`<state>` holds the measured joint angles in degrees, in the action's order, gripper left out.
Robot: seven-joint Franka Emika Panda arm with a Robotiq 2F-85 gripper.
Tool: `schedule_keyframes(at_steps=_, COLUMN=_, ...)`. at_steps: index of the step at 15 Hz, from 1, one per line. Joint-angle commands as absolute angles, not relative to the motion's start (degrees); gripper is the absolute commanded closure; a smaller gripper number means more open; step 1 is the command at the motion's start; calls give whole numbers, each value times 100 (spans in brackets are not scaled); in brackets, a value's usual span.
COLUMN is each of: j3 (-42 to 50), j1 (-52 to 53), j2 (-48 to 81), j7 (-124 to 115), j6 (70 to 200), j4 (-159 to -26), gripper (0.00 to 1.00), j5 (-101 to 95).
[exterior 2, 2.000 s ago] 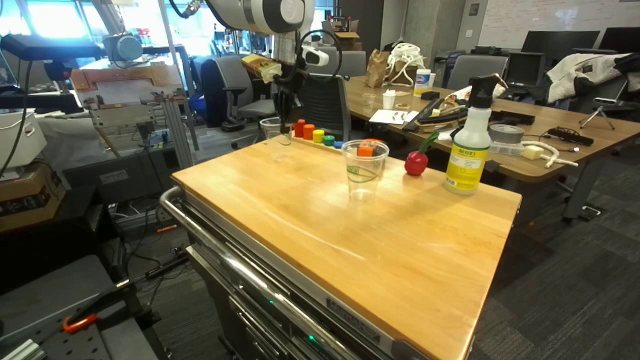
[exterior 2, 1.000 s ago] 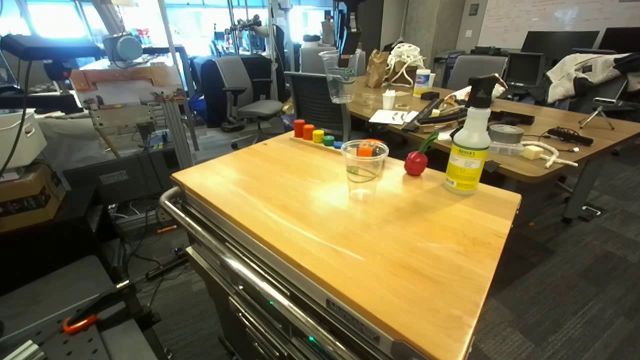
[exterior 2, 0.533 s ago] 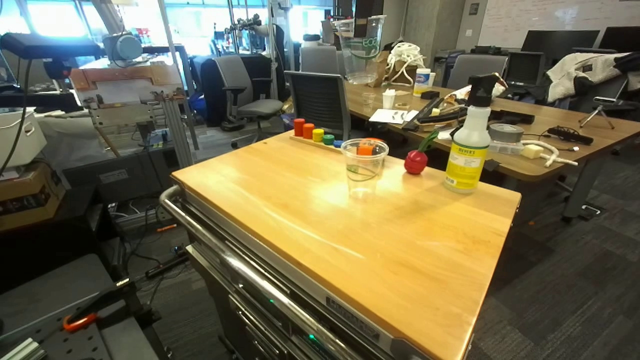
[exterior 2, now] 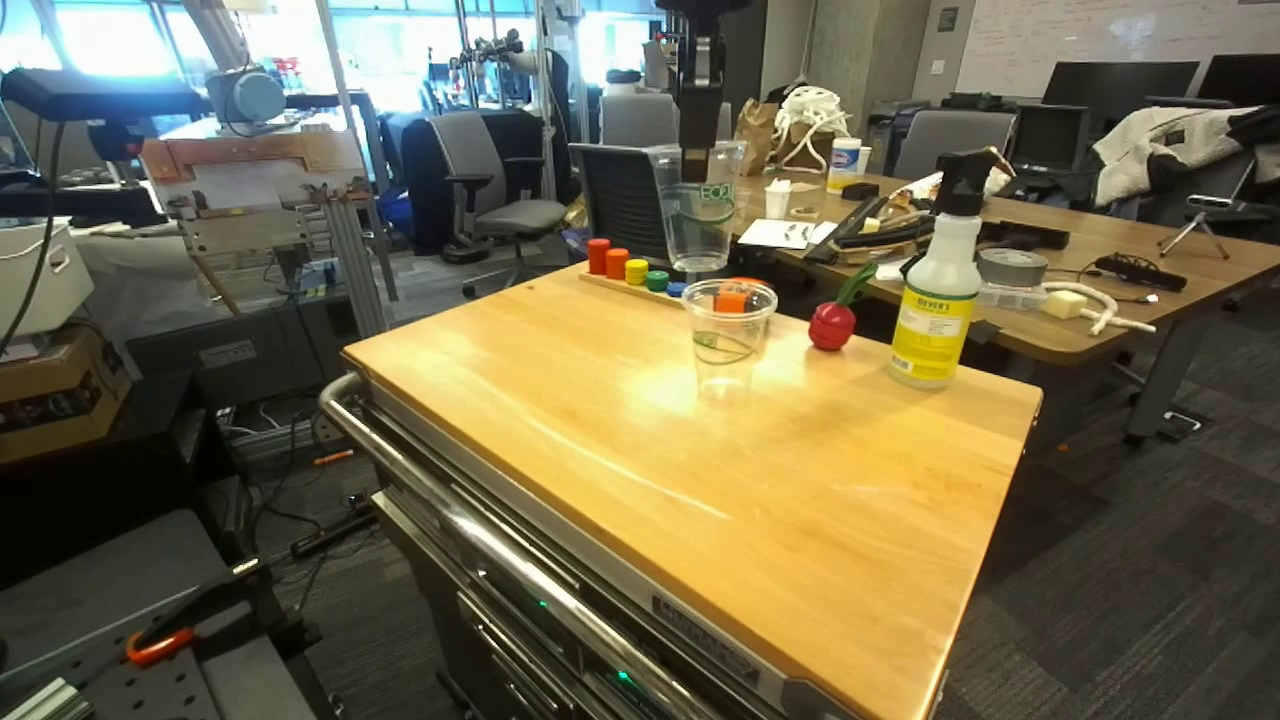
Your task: Stack up the cups
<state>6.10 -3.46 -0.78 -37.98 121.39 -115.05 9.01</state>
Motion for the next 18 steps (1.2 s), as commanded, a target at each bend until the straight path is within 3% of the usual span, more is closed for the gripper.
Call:
schedule_keyframes(at_steps=1, j3=590, j1=-454, j2=-147, j7=-3955, j6=12745, j4=-11975, gripper=99, j5=665)
schedule_keyframes(at_steps=18, j3=436, j1=-403, j2=467, j7=-3487, j6=12991, j4=-12066, gripper=99, j5=1545)
